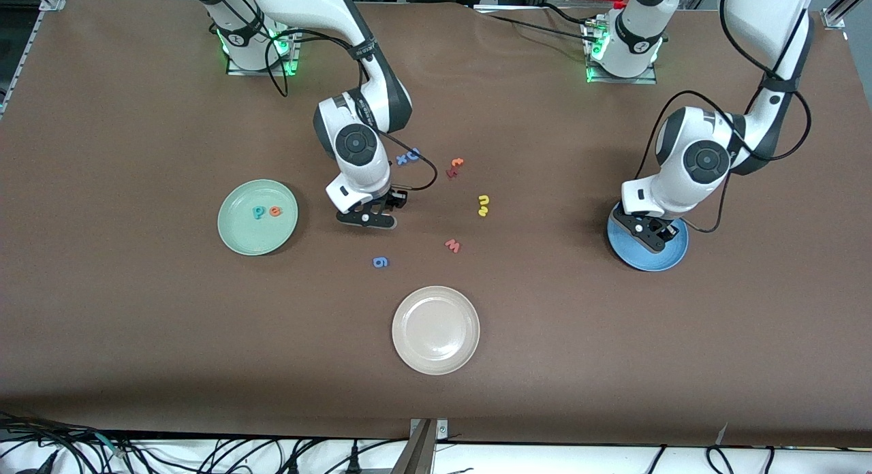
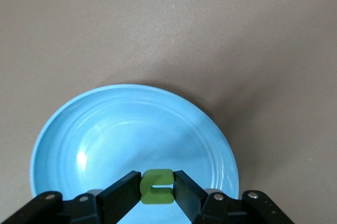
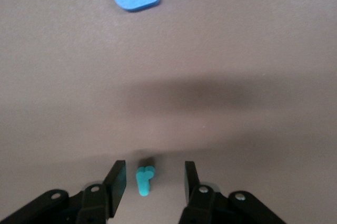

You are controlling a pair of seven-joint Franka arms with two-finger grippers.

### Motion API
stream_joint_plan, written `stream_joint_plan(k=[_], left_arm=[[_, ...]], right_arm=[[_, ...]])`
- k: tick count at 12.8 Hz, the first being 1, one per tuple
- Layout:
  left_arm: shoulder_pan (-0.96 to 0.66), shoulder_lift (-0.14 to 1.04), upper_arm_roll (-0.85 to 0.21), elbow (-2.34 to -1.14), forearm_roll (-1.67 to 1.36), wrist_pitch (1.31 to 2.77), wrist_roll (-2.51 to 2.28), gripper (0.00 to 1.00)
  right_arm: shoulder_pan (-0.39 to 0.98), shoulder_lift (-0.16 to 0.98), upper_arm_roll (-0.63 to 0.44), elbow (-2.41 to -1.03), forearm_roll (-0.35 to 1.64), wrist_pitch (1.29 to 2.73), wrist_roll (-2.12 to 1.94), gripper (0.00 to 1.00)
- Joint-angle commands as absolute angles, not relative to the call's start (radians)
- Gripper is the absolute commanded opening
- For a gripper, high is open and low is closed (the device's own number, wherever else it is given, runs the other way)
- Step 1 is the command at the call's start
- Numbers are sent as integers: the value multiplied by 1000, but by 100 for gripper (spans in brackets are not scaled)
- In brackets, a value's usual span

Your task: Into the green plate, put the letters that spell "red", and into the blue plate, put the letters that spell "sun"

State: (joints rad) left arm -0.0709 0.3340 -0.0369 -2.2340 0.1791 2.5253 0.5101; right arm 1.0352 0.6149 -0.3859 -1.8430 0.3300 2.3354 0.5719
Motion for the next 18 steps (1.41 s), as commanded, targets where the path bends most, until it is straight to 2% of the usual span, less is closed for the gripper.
stream_joint_plan(k=[1,3,4,5,6,12,16,18], left_arm=[[-63,400,-20,-2189,199,2563,518,34],[-54,410,-18,-2187,199,2580,520,40],[-54,407,-20,-2187,201,2579,519,60],[-55,407,-20,-2180,198,2579,514,94],[-54,402,-18,-2180,201,2579,515,100],[-124,319,-43,-2178,189,2554,490,98],[-230,316,-54,-2152,-22,2554,454,99],[-274,322,-54,-2135,-125,2556,431,100]], right_arm=[[1055,629,-382,-1842,347,2358,555,53],[1055,644,-373,-1842,348,2371,557,53],[1055,653,-365,-1847,348,2390,560,53],[1057,660,-365,-1850,348,2399,558,51],[1057,660,-365,-1850,348,2399,558,50],[1055,661,-365,-1856,348,2388,554,29],[1055,661,-365,-1861,348,2384,549,4],[1052,658,-365,-1861,348,2384,548,1]])
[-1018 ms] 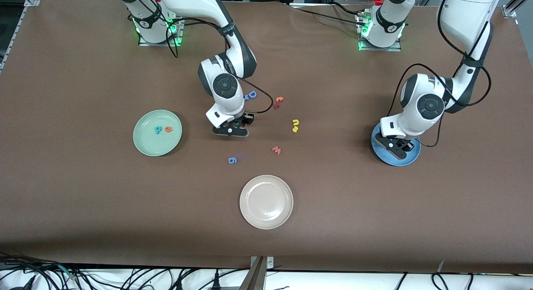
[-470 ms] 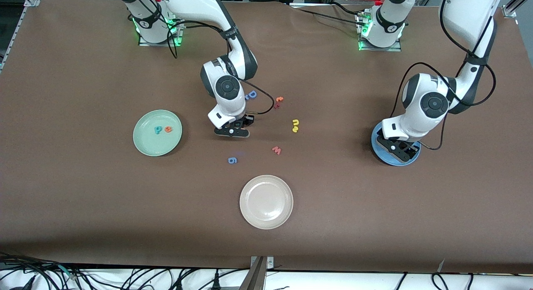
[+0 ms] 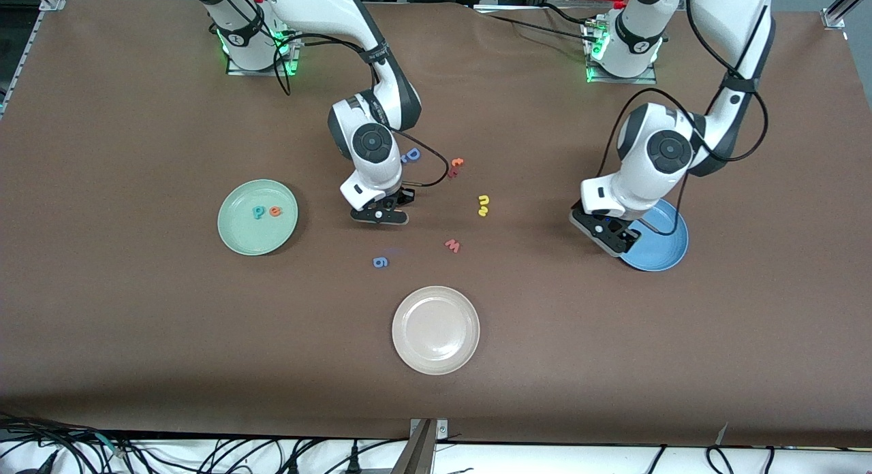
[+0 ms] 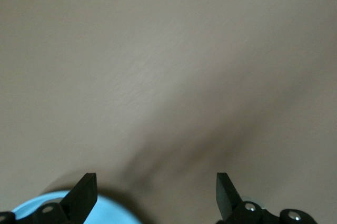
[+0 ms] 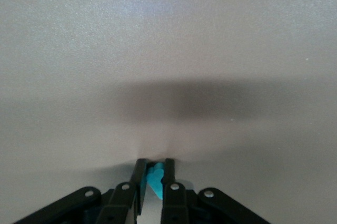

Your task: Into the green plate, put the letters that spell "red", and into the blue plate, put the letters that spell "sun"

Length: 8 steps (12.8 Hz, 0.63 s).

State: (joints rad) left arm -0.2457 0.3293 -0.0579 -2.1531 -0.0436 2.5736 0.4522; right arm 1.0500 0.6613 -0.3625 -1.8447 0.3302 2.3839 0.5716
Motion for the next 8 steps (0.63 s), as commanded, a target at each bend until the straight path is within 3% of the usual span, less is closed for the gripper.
stream_joint_plan(k=[1,4,8], left_arm=[[-305,327,-54,-2135,-214,2556,384,100],[-369,331,-54,-2126,-423,2559,164,100],[-463,345,-55,-2102,-416,2556,-248,100]], right_arm=[[1052,654,-367,-1859,348,2384,545,0],[1049,612,-425,-1832,347,2265,493,1],[1048,555,-587,-1827,348,2111,226,1]])
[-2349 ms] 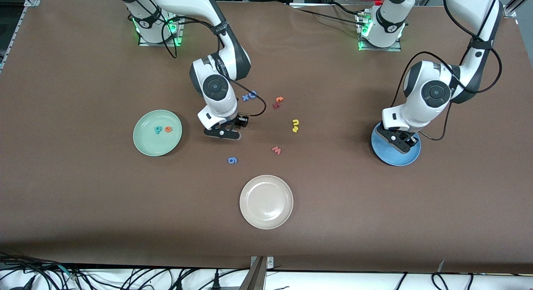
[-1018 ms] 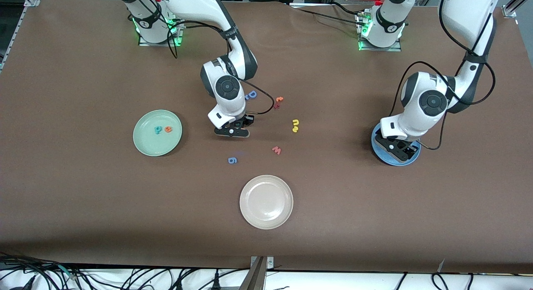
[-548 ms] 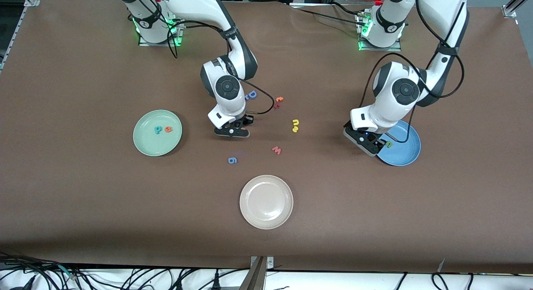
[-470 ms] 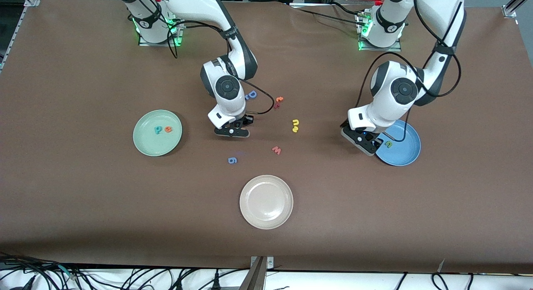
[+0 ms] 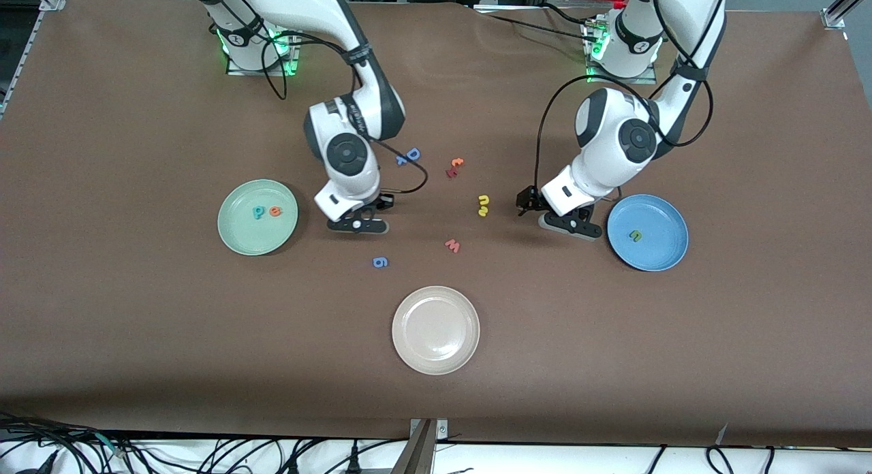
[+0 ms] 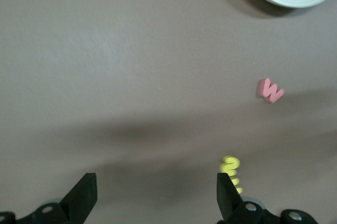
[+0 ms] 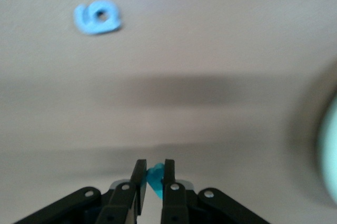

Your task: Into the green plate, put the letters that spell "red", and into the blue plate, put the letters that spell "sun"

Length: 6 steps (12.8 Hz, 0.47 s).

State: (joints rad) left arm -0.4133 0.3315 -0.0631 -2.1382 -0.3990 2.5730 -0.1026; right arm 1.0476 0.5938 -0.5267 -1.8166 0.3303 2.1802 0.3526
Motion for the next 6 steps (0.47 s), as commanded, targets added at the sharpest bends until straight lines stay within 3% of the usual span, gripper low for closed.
stream_joint_plan(k=[1,3,6], left_arm=[[-488,348,-55,-2100,-391,2551,-306,100],[-514,351,-54,-2097,-201,2540,-427,100],[-561,382,-55,-2056,67,2493,-748,100]], right_arm=[[1045,554,-627,-1833,348,2086,140,1],[1029,555,-707,-1856,351,2063,-44,1],[893,555,-715,-1887,362,2063,-285,1]])
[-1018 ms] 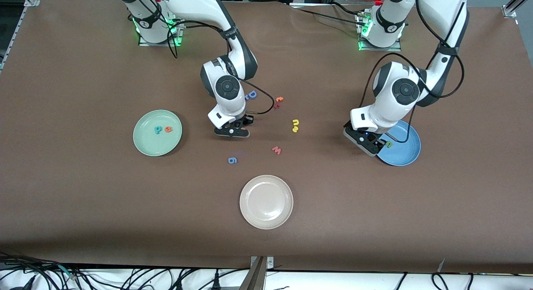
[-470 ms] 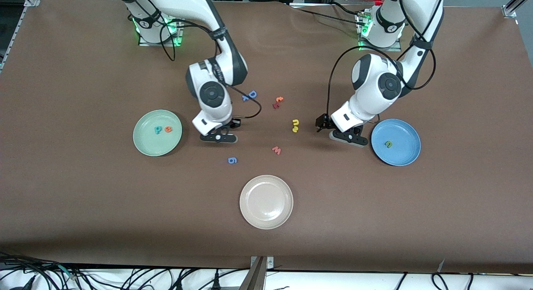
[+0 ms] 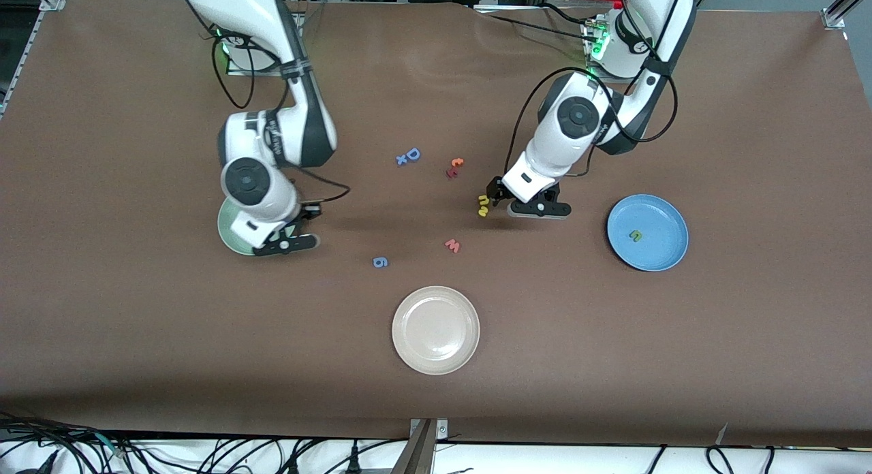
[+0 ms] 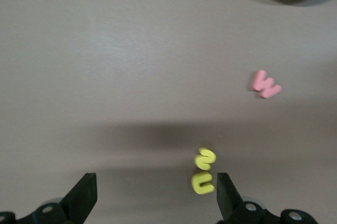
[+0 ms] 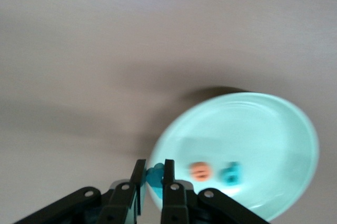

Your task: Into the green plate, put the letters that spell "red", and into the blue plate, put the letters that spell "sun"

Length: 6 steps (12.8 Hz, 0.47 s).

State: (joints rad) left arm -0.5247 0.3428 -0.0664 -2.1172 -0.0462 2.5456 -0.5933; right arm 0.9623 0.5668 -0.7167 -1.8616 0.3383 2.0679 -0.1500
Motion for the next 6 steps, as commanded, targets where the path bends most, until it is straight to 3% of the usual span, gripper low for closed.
stream_joint_plan(k=[1,6], left_arm=[[-572,397,-57,-2034,105,2462,-820,100],[-612,468,-61,-1977,121,2447,-917,100]], right_arm=[[847,560,-715,-1899,361,2065,-325,1],[759,630,-703,-1905,373,2079,-374,1]])
